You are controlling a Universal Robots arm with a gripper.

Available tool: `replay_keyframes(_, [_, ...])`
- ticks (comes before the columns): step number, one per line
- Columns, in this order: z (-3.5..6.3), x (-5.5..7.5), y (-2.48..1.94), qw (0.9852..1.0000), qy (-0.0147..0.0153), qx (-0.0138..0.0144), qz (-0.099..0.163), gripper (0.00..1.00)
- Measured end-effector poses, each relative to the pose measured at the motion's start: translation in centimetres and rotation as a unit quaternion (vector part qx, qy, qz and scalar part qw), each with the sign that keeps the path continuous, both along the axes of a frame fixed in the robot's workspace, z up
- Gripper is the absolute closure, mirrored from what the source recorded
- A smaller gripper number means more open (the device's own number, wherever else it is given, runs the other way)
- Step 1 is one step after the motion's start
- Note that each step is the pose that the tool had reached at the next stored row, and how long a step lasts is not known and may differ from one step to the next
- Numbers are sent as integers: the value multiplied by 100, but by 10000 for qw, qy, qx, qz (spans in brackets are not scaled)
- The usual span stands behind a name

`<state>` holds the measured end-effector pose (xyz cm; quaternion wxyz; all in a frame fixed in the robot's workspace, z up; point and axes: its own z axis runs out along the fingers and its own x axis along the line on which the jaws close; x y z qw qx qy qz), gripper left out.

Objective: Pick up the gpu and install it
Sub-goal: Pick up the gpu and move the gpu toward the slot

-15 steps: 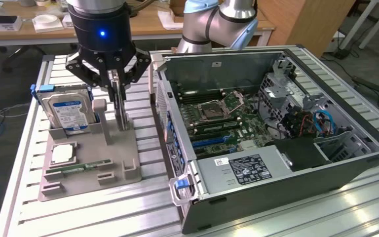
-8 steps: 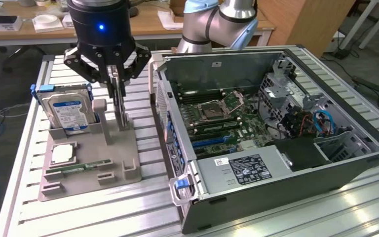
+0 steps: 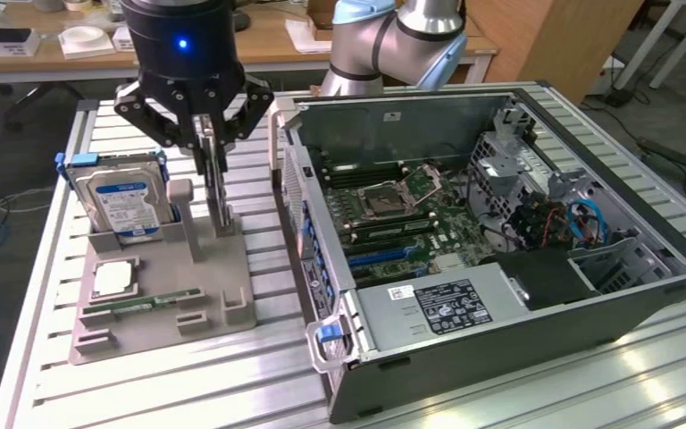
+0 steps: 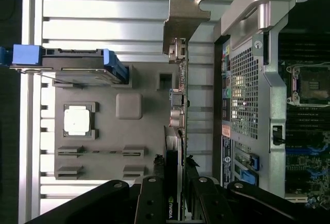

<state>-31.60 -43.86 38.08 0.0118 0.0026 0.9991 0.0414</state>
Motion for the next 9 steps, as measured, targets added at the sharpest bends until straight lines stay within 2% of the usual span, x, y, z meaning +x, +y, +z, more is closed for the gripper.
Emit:
replay_keyframes(3, [8,0,0,10000,1,-24,0,74])
replay_keyframes(9, [19,0,0,9999,0,-137,0,74])
